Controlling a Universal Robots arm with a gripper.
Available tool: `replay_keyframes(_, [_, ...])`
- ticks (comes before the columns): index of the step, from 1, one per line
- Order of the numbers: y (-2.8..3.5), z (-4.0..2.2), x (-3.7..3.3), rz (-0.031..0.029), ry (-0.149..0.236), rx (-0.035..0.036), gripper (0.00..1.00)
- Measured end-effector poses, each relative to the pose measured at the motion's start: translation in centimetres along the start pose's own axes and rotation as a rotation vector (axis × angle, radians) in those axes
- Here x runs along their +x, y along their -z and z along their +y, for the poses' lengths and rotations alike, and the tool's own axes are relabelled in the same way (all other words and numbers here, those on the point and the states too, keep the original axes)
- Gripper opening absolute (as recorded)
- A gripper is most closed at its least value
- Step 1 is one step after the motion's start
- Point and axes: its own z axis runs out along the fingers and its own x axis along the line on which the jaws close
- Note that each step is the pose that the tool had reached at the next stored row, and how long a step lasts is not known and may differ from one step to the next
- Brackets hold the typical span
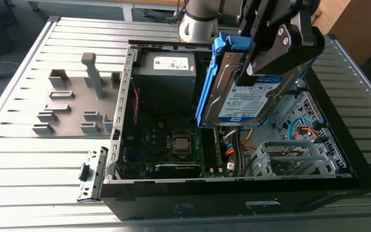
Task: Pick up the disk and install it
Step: 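Pick up the disk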
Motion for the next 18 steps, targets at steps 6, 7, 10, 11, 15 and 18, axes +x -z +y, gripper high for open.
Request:
replay_keyframes(6, [0.01, -0.3, 0.0, 0.0, 0.0, 0.0, 0.36])
replay_keyframes(7, [0.01, -0.34, 0.0, 0.0001, 0.0, 0.0, 0.36])
replay_keyframes(10, [0.02, -0.48, 0.0, 0.0, 0.0, 0.0, 0.36])
replay_keyframes(11, [0.02, -0.52, 0.0, 0.0, 0.0, 0.0, 0.36])
replay_keyframes(15, [0.02, -0.71, 0.0, 0.0, 0.0, 0.0, 0.36])
replay_keyframes(18, [0.03, -0.85, 0.0, 0.0001, 0.0, 0.0, 0.36])
